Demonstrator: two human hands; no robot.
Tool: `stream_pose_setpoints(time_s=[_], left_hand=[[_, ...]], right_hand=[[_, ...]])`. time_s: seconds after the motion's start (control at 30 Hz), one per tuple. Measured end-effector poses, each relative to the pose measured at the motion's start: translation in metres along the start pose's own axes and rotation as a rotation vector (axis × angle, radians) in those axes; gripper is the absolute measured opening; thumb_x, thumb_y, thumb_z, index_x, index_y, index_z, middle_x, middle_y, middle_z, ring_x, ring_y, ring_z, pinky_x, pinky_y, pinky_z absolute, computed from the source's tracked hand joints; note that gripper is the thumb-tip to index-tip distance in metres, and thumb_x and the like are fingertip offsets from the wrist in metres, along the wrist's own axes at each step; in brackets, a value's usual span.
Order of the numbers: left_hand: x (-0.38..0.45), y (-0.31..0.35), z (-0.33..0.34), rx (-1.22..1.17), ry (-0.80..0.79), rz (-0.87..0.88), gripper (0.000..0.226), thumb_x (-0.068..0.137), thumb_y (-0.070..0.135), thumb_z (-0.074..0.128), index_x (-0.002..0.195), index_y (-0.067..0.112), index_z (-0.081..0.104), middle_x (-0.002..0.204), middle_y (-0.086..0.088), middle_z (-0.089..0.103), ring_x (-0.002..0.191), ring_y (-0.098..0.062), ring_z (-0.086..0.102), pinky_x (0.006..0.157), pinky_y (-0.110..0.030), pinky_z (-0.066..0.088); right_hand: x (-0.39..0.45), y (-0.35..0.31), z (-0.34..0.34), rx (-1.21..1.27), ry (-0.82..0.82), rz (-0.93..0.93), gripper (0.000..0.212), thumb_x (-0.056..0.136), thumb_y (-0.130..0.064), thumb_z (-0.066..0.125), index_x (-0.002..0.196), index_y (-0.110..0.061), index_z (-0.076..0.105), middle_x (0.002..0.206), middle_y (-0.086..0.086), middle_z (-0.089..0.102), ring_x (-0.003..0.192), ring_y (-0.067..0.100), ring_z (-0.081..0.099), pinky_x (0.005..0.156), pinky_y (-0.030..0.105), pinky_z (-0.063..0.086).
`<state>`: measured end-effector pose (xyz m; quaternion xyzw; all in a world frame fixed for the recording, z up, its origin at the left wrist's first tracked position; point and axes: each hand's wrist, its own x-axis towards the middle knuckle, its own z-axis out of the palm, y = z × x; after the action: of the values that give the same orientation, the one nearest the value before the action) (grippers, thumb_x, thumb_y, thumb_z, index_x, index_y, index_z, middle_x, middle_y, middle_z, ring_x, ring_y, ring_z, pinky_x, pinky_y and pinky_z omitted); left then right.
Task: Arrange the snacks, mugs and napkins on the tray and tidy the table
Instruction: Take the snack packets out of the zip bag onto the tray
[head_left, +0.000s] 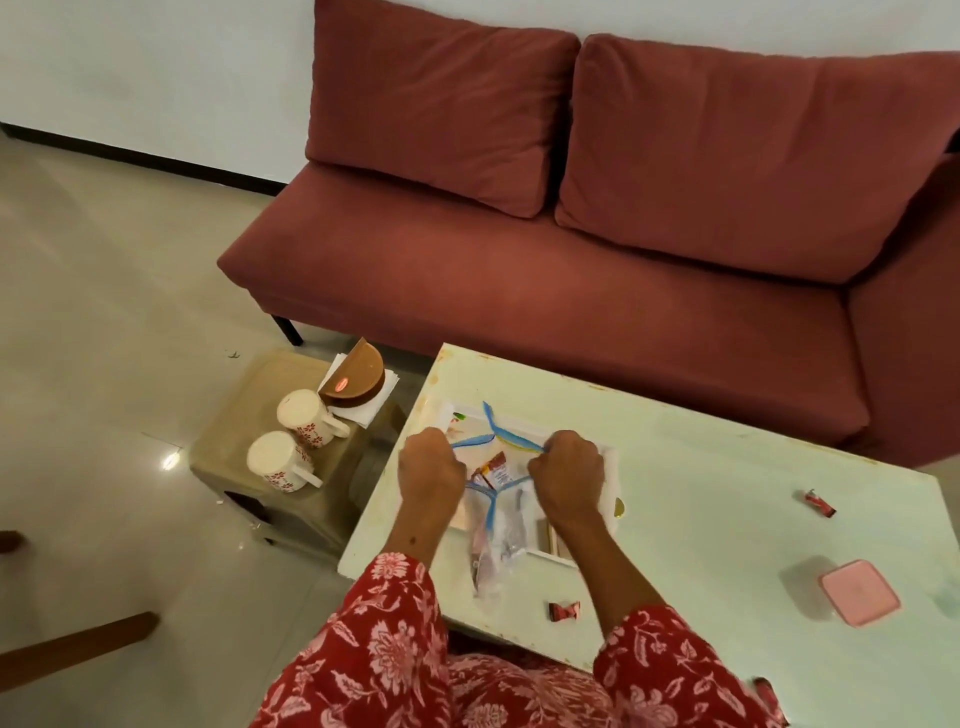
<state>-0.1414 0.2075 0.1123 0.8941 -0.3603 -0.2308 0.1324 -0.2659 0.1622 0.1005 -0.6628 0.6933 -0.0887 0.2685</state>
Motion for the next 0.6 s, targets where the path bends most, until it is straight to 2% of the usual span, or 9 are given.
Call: stream_pose_setpoints(time_s=[0.1,0.17,0.23,0.33,0.4,0.47,0.53,0.6], left_hand=[[0.000,-0.010,-0.008,-0.019,0.015,-0.035,0.027,0.084,0.010,0.062,0.106,-0.005,0.059,0.111,-0.022,0.065,0.101,-0.034,0.063,0.081,-0.037,0.053],[-0.005,-0.015,-0.009,-0.054,0.053,0.035,0.021,0.084,0.008,0.061,0.104,0.000,0.058,0.109,-0.019,0.065,0.097,-0.032,0.063,0.077,-0.036,0.054],[-0.009,-0.023,-0.009,-0.116,0.087,0.118,0.012,0.083,0.007,0.061,0.092,0.007,0.053,0.105,-0.016,0.065,0.094,-0.030,0.063,0.074,-0.034,0.054],[-0.008,-0.030,-0.003,-0.065,0.033,0.244,0.003,0.083,0.003,0.060,0.083,0.005,0.060,0.105,-0.017,0.065,0.095,-0.029,0.061,0.082,-0.033,0.052],[-0.009,-0.029,0.000,-0.065,0.011,0.299,0.016,0.083,0.000,0.060,0.097,0.003,0.066,0.114,-0.016,0.063,0.104,-0.027,0.059,0.090,-0.031,0.049],[-0.013,-0.023,0.000,-0.096,0.010,0.353,0.029,0.084,0.001,0.059,0.112,0.002,0.062,0.122,-0.016,0.060,0.112,-0.028,0.057,0.097,-0.033,0.046],[-0.019,-0.015,0.000,-0.146,0.025,0.409,0.031,0.084,0.002,0.058,0.115,-0.002,0.061,0.121,-0.020,0.061,0.112,-0.032,0.057,0.097,-0.037,0.046],[-0.023,-0.011,0.002,-0.190,0.046,0.448,0.030,0.084,0.000,0.057,0.113,-0.003,0.061,0.116,-0.021,0.064,0.107,-0.034,0.060,0.095,-0.037,0.047]], right_hand=[[0.010,0.023,-0.009,0.013,0.064,0.064,0.024,0.080,-0.005,0.057,0.101,-0.002,0.067,0.108,0.016,0.068,0.103,0.035,0.061,0.083,0.033,0.046],[0.013,0.034,-0.013,0.063,0.101,0.104,0.022,0.080,-0.003,0.059,0.101,-0.003,0.066,0.105,0.017,0.069,0.098,0.036,0.063,0.080,0.034,0.049],[0.015,0.044,-0.016,0.108,0.144,0.144,0.019,0.080,-0.001,0.059,0.098,-0.002,0.063,0.098,0.020,0.068,0.092,0.039,0.063,0.075,0.036,0.050],[0.020,0.055,-0.021,0.132,0.184,0.179,0.014,0.080,0.001,0.059,0.094,-0.001,0.059,0.092,0.021,0.067,0.084,0.038,0.063,0.069,0.037,0.050],[0.023,0.058,-0.021,0.096,0.174,0.193,0.013,0.081,0.000,0.060,0.093,-0.003,0.061,0.094,0.019,0.067,0.081,0.034,0.061,0.067,0.034,0.048],[0.024,0.057,-0.019,0.074,0.203,0.172,0.018,0.080,0.000,0.061,0.096,-0.008,0.063,0.102,0.015,0.064,0.088,0.031,0.060,0.067,0.032,0.044],[0.022,0.051,-0.017,0.093,0.310,0.075,0.022,0.079,-0.003,0.062,0.100,-0.011,0.062,0.111,0.012,0.056,0.101,0.030,0.056,0.068,0.031,0.041],[0.018,0.039,-0.015,0.158,0.396,-0.031,0.015,0.082,-0.011,0.061,0.097,-0.012,0.062,0.107,0.010,0.058,0.098,0.029,0.057,0.066,0.030,0.039]])
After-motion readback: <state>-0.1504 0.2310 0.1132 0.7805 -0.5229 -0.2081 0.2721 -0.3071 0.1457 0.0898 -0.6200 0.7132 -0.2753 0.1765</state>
